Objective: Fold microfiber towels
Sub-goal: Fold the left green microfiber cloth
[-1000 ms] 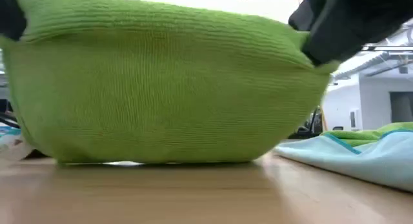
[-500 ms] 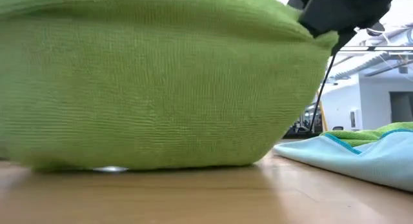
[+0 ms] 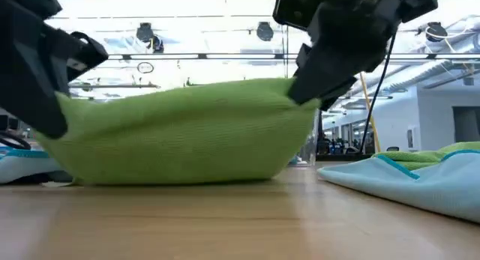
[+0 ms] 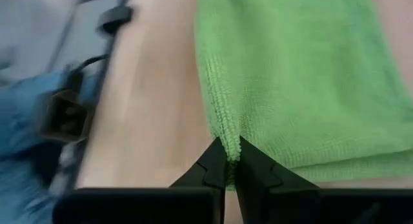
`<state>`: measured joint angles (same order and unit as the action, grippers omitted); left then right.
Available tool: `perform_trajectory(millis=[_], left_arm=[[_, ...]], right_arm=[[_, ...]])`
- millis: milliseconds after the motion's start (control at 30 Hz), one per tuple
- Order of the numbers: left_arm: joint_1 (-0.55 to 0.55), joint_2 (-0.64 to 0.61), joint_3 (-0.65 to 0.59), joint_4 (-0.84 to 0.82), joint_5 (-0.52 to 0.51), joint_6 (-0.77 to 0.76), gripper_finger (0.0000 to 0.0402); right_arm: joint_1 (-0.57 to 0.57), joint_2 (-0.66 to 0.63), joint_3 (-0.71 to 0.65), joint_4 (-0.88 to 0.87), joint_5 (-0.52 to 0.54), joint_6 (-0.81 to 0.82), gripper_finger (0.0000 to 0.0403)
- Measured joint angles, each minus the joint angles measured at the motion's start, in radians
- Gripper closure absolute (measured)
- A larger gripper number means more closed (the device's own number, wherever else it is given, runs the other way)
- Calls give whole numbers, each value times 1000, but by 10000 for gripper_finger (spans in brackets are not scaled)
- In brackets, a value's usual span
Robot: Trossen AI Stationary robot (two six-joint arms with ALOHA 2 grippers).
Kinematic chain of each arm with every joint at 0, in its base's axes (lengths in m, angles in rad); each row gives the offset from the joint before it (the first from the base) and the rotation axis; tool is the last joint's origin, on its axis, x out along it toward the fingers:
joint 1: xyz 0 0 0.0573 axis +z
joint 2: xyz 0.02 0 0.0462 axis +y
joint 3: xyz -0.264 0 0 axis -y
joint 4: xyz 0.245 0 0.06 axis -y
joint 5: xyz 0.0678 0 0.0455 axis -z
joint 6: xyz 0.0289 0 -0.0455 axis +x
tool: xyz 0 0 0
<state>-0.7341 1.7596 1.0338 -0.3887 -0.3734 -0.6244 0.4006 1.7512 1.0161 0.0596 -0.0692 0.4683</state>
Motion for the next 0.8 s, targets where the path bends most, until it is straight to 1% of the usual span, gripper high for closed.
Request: perform_trajectory(millis=[67,167,233,300,400,433,500,633,733,800], left_arm=[[-22,0,-1,86,8,41,395],[-65,0,26,210,24,151,390],[-89,-1,50,231,2,209,388],[-103,-12,57,203,-47,222,392],[-96,-18,57,107,-73,153,395],[-89,-16,53,76,-71,120,395],[-69,-11,37,59,-43,63,389],[-41,0,-22,76,-22,5,388],[-38,0,-73,158,-5,-37,395],[-53,0,-91,239,2,-39,394]], right_arm=[[18,0,0,16,-76,13,390],[54,0,0,63,-175,27,390],[75,0,0,96,-197,24,390],[86,-2,0,111,-190,18,390],[76,-3,0,96,-116,22,390],[66,-2,0,85,-87,33,390],[42,4,0,67,-65,58,390],[0,9,0,35,-66,80,390],[-14,12,0,25,-99,95,390],[2,12,0,33,-142,96,390]])
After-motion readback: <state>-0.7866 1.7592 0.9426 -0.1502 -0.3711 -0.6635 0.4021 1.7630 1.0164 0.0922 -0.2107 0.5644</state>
